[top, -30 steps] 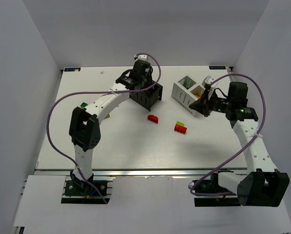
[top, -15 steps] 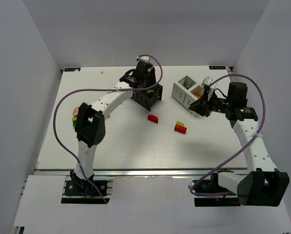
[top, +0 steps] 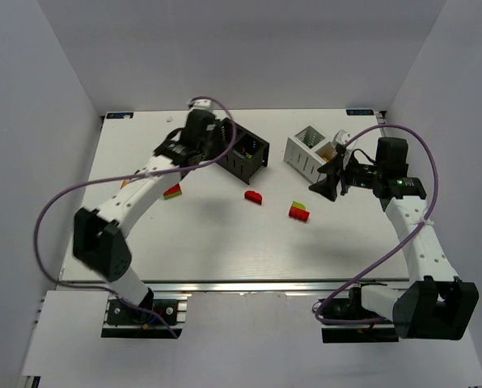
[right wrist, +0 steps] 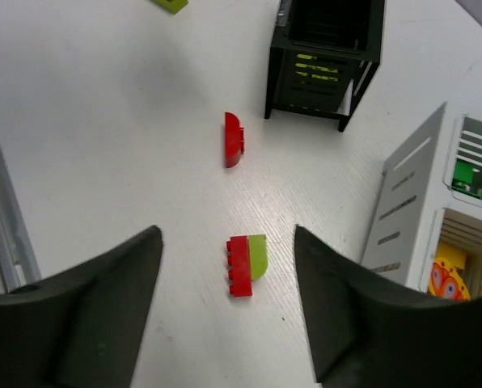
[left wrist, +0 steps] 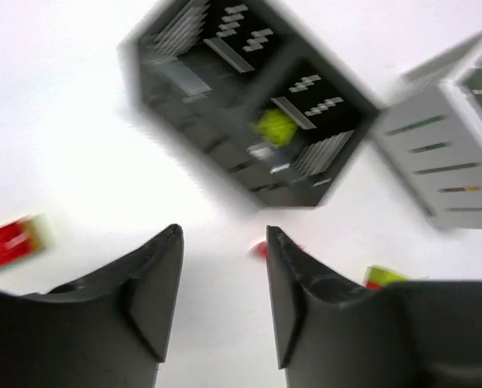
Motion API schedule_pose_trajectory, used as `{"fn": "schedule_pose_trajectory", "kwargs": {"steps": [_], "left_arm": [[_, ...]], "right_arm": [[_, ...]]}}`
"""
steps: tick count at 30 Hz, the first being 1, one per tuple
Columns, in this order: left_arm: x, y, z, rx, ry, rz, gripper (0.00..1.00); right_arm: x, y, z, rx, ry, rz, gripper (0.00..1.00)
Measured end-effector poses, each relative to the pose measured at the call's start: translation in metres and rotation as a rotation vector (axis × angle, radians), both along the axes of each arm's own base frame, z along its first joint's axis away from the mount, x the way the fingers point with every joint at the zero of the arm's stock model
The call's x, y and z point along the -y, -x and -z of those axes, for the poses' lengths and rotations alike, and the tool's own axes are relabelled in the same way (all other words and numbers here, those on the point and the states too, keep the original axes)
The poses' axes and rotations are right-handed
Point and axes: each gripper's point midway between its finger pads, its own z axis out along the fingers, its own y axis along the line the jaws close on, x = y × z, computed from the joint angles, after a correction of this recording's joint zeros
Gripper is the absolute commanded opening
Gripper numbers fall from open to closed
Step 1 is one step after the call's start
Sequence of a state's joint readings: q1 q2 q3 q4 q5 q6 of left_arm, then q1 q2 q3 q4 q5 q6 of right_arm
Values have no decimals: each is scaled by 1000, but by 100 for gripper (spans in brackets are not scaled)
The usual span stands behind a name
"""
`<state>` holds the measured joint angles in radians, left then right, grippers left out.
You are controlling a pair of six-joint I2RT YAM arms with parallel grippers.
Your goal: Sort the legos into containers by color
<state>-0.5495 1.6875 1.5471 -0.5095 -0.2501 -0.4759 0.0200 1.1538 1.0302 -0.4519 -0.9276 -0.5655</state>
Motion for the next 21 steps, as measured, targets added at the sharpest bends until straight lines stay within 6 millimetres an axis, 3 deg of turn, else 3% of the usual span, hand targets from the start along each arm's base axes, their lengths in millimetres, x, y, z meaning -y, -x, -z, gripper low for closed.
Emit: {"fn": "schedule_pose_trajectory", "kwargs": {"steps": [2,5,6,7,8,11,13,16,21], "left_arm": [[-39,16,-2,-2,13,-59,45],[-115,31,3,-16,25,-204,46],[-141,33,7,-21,30,-258,50],[-167,36,11,-29,35,-315,62],[-191,39,19,-47,29,-365,68],[-248,47,45,-120,16,-491,77],[-266,47,62,-170,-8,-512,78],[-274,41,90,-262,-73,-469,78],[-277,2,120,-328,-191,-310,74]], "right_arm": [[-2,3,1,14,1,-34,88],[-8,13,6,45,4,-128,89],[-10,17,9,43,0,-155,89],[-12,20,11,44,-3,-180,89],[-14,23,12,44,-7,-202,89],[-19,29,16,45,-19,-249,87],[-21,33,18,43,-26,-275,86],[-23,37,21,46,-27,-302,85],[-24,43,23,56,-24,-327,84]]}}
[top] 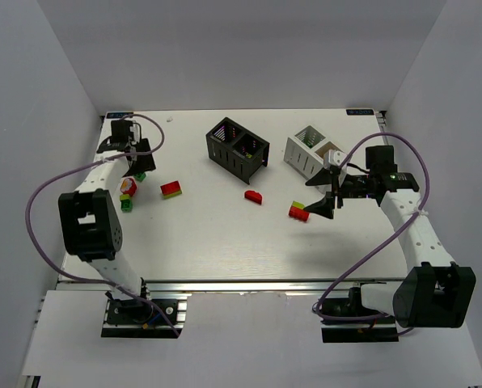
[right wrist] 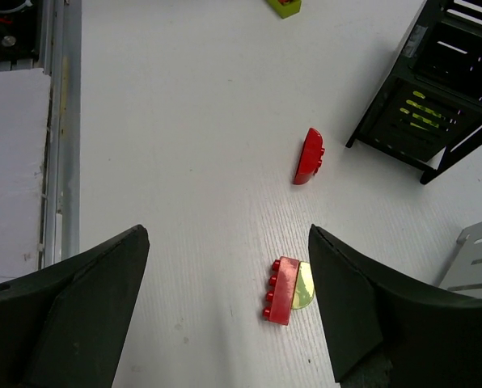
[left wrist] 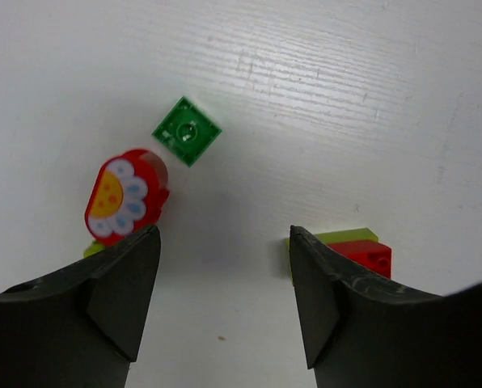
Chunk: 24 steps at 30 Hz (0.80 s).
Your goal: Sort the legos into containers by color
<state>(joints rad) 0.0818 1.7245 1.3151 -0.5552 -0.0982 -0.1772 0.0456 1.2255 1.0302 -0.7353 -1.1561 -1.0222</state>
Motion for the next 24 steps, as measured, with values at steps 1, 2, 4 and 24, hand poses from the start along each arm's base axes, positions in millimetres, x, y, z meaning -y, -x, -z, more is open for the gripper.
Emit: {"fn": "schedule_pose_trajectory", "kwargs": {"steps": [1,2,4,24], "left_arm": [[-1,-6,4,-8,-15,31,74],[-2,-10,8,-16,-32,61,74],[-5,-17,14,-32,-73,121,74],[-22,-33,72,-197,-255,410,68]], "right_arm": [[0,1,0,1,2,-3,84],[0,1,1,1,3,-4,84],[0,2,2,-1,5,-6,84],[4,-12,10,-39,50,15,83]]}}
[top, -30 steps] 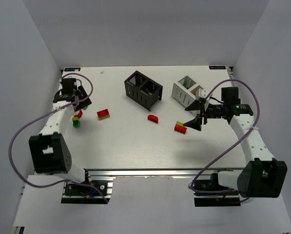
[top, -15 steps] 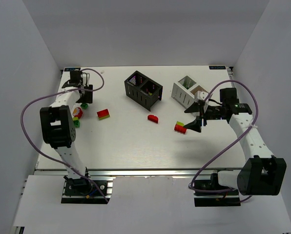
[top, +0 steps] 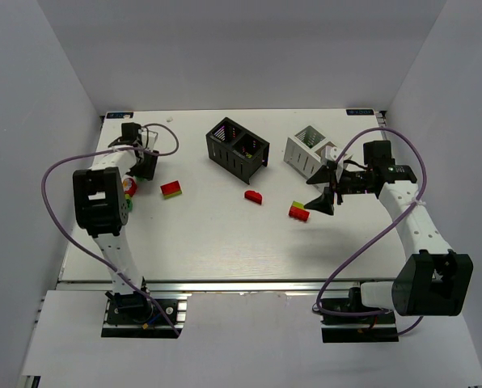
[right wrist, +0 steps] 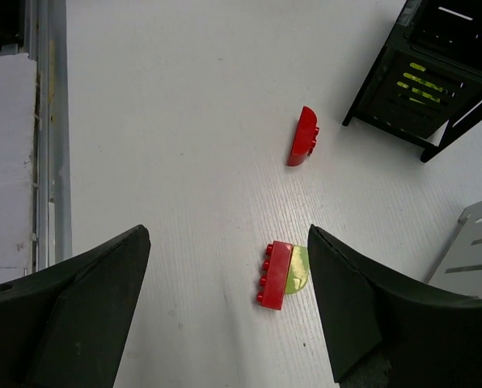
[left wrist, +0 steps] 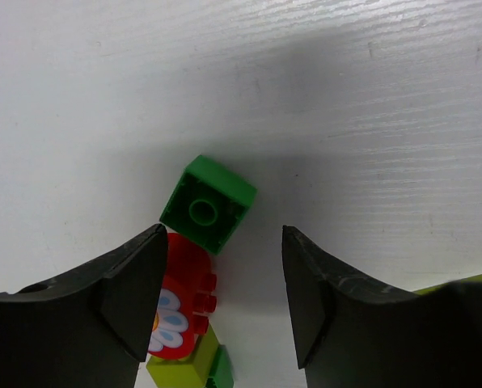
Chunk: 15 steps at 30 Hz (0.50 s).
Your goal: Sort the legos into containers by color
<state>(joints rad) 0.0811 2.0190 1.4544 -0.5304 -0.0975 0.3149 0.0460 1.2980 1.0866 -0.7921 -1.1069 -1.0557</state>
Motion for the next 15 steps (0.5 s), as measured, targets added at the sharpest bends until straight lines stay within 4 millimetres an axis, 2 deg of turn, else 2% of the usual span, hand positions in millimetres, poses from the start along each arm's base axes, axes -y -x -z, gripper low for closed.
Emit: {"fn": "schedule_pose_trajectory", "kwargs": {"steps": [6,15], "left_arm": [[-2,-1,10,-24,-11,18,68],[-6,-14,0,14,-32,11,69]], "right_arm": [[1,1,1,-10,11,6,83],[2,-1,-2,-4,17,9,83]]}}
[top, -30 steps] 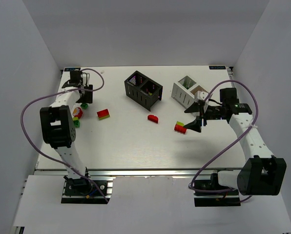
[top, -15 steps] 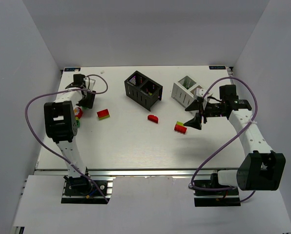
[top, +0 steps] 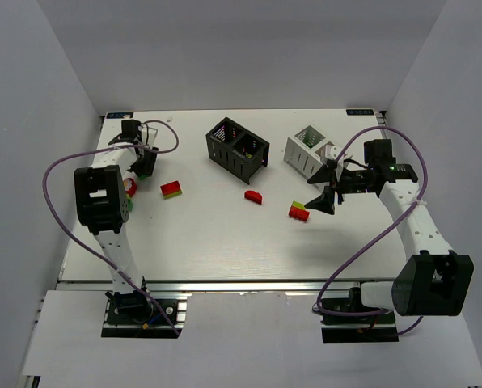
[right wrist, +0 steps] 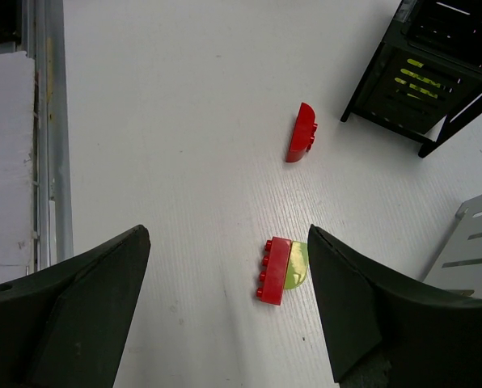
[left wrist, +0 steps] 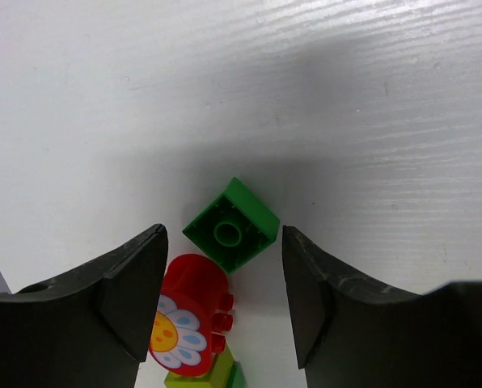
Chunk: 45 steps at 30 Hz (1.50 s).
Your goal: Sort the legos into containers by color
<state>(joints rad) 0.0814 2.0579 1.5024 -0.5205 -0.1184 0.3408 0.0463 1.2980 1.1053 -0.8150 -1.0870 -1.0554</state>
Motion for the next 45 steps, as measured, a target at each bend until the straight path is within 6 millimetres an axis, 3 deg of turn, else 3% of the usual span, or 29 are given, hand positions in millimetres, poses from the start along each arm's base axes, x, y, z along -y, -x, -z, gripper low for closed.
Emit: {"fn": "schedule_pose_trajectory", "kwargs": {"steps": [16,21,26,28,38,45], "left_arm": [[-1,-11,9,10,5,-18,67],[1,-11,9,10,18,-23,55],[2,-14,9,23,29,-30,27],[2,-14,8,28,38,-38,23],[23,9,2,48,177,-101,15],[50,23,-35,146,338,-131,13]], "right_arm": [[0,0,0,-3,0,0,83],[0,1,0,-4,0,0,83],[0,1,0,-5,0,1,83],[0,1,0,-5,0,1,83],[0,3,-5,11,-2,1,83],[-1,6,-10,26,-10,-3,83]]}}
